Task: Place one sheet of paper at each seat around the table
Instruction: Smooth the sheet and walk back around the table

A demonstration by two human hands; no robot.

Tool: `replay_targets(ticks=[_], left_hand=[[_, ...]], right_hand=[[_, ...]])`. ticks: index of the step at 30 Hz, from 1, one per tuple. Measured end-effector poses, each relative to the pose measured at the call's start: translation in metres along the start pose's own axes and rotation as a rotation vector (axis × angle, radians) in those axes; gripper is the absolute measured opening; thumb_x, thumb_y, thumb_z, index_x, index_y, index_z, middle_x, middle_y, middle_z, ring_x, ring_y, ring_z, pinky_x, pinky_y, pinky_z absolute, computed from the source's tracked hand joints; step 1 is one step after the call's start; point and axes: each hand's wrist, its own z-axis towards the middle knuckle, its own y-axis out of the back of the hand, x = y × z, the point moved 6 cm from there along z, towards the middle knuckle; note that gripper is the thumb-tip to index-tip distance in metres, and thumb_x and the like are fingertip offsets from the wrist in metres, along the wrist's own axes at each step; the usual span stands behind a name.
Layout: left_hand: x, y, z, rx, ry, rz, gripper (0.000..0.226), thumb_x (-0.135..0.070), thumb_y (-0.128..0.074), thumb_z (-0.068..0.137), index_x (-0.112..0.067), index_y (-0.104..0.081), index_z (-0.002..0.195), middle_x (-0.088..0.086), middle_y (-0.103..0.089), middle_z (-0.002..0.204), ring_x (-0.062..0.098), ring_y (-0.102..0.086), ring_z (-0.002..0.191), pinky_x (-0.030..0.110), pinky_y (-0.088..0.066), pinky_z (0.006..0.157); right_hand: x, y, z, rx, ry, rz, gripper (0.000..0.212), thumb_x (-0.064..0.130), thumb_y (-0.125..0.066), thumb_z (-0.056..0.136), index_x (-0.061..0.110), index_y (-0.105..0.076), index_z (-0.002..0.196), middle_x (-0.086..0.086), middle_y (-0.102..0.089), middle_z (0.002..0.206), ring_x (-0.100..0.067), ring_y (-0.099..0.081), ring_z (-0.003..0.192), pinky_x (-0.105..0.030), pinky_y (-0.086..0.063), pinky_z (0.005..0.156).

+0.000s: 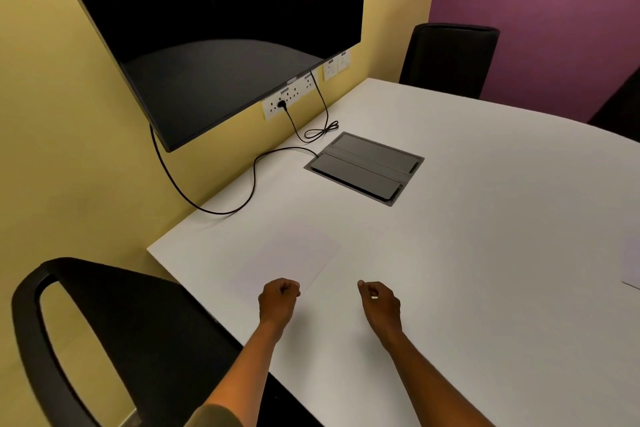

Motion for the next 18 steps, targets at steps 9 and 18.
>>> replay_targets(ticks=[9, 18], left_hand=[[0.016, -0.031, -0.075, 0.192, -0.092, 0.094, 0.015, -0.017, -0.058, 0.092, -0.013, -0.070, 0.084, 0.006, -0.072, 0.087, 0.021, -0.065, 0.084, 0.028, -0.048, 0.074], [0.038, -0.040, -0.143, 0.380, -0.213, 0.162, 0.021, -0.023, -0.058, 0.093, -0.007, -0.070, 0.086, 0.006, -0.073, 0.083, 0.023, -0.066, 0.084, 0.030, -0.049, 0.077]], right_hand=[[-0.031, 0.046, -0.069, -0.110, -0.014, 0.050, 0.027, 0.041, -0.058, 0.094, 0.016, -0.067, 0.090, 0.007, -0.064, 0.091, -0.008, -0.058, 0.079, -0.025, -0.043, 0.074], [-0.059, 0.084, -0.164, -0.330, -0.035, 0.089, 0.028, 0.040, -0.055, 0.096, 0.014, -0.066, 0.089, 0.005, -0.063, 0.089, -0.018, -0.061, 0.086, -0.027, -0.043, 0.078]])
